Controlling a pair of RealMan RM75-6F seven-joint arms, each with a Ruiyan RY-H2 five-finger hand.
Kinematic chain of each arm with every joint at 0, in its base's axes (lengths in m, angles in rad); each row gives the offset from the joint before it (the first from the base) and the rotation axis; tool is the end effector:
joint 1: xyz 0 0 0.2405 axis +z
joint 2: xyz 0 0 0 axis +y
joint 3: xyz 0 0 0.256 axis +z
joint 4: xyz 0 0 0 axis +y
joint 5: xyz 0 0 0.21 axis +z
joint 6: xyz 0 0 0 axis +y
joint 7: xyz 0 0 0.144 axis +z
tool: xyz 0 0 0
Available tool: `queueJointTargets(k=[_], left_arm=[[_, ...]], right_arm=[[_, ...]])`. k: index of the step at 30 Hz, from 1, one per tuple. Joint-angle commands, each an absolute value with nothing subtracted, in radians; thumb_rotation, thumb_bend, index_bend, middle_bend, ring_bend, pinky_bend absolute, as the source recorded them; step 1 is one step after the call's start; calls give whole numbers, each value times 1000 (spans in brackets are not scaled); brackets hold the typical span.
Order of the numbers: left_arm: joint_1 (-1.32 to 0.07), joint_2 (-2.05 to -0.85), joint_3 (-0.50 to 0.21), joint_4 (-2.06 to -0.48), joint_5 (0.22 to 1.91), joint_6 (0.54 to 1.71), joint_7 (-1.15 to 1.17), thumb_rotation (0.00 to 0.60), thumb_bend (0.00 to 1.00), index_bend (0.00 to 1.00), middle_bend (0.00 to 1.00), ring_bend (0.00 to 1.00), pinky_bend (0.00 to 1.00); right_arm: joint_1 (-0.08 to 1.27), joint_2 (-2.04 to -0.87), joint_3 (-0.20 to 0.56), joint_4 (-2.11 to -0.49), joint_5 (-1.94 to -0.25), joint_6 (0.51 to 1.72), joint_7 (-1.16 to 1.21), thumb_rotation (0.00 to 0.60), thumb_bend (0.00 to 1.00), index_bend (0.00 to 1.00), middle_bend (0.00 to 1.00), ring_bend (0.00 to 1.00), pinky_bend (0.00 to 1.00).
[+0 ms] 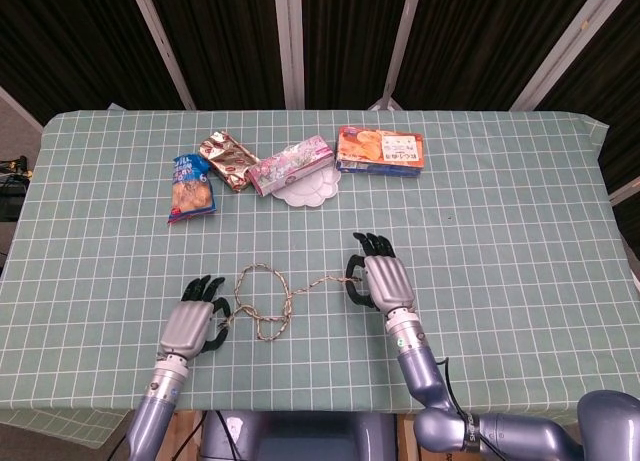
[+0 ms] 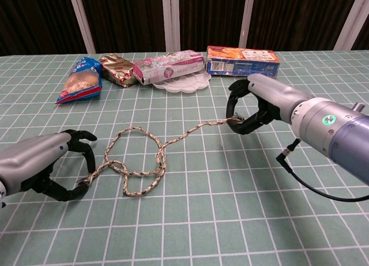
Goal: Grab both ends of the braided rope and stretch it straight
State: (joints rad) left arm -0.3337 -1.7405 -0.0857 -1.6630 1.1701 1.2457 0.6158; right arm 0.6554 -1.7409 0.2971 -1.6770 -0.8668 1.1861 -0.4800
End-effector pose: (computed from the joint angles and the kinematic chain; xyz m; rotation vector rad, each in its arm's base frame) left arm -0.1779 0.2177 -0.0522 -1.6396 -1.1477 -0.8437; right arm -0.1066 -0.3050 -0.0393 1.5354 -1.3285 1.0668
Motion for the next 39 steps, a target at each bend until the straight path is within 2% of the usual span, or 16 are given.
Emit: queueJointTargets(k=[1,7,21,29,39], left_arm=[[-336,-1748,-84,-1657,1166,1246,613,600,427,510,96,0,0],[-343,-1767,-86,-1637,1163,1248,608,600,524,568,119,0,0],[-353,-1736,-97,-1651,1185,1271,597,600,541,592,131,0,0],[-363,-1643,-146,-1720,1195,1293,578,600,544,600,132,0,0],[-340,-1444,-181,-1793,1190,1313,515,600,544,600,133,0,0]], right_arm=[[656,-1741,295,-1676,-866,1187,-479,600,493,604,126,0,0],[657,-1737,291,-1680,-867,1190,-480,600,493,605,126,0,0],[651,-1710,286,-1694,-870,1204,-481,600,494,605,126,0,0],[635,-1656,284,-1712,-878,1219,-482,600,494,605,126,0,0],[563,-1505,291,-1712,-861,1232,-416,600,495,605,126,0,0]])
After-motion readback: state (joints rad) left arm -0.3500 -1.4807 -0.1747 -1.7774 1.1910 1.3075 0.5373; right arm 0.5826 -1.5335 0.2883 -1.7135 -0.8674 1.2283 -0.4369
